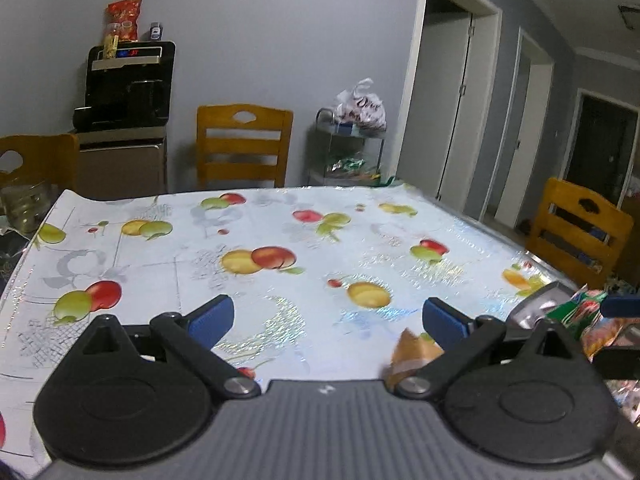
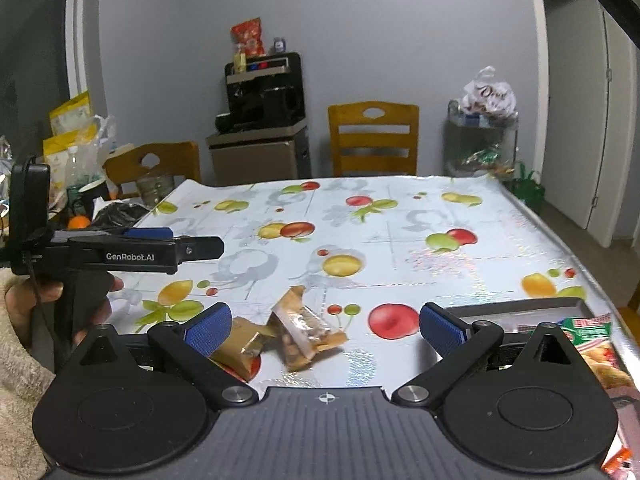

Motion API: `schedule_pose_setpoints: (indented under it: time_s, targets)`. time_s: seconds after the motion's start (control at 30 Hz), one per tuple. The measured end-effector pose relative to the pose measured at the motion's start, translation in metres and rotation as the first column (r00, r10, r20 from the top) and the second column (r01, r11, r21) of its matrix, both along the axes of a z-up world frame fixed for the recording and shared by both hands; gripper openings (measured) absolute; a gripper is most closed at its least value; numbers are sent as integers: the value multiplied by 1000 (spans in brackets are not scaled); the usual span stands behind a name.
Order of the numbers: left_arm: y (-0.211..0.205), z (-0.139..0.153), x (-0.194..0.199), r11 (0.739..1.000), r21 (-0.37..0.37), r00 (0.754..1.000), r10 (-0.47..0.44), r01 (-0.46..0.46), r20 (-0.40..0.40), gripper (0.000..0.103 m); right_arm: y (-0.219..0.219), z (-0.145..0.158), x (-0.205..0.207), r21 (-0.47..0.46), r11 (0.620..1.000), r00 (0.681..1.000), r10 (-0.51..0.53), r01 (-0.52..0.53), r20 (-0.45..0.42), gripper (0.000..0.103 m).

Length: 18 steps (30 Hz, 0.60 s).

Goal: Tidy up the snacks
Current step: 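Move both tools back over the brown cake and peanut bag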

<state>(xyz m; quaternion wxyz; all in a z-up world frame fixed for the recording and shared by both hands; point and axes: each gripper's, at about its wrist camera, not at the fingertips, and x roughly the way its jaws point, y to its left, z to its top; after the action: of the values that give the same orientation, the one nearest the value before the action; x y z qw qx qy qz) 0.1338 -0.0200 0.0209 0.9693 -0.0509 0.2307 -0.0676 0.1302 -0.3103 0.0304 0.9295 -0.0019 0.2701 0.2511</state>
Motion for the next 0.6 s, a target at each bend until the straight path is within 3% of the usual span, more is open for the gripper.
schedule_pose_setpoints:
  time_s: [0.3, 0.6]
  targets:
    - [-8, -10, 6, 999, 39, 999, -5, 6, -42, 102, 31, -34, 45, -157, 986, 997, 54, -63, -62, 100]
    - [-6, -15, 12, 999, 36, 997, -1, 3, -73, 102, 70, -55, 58, -287, 943, 985, 172, -169, -15, 97]
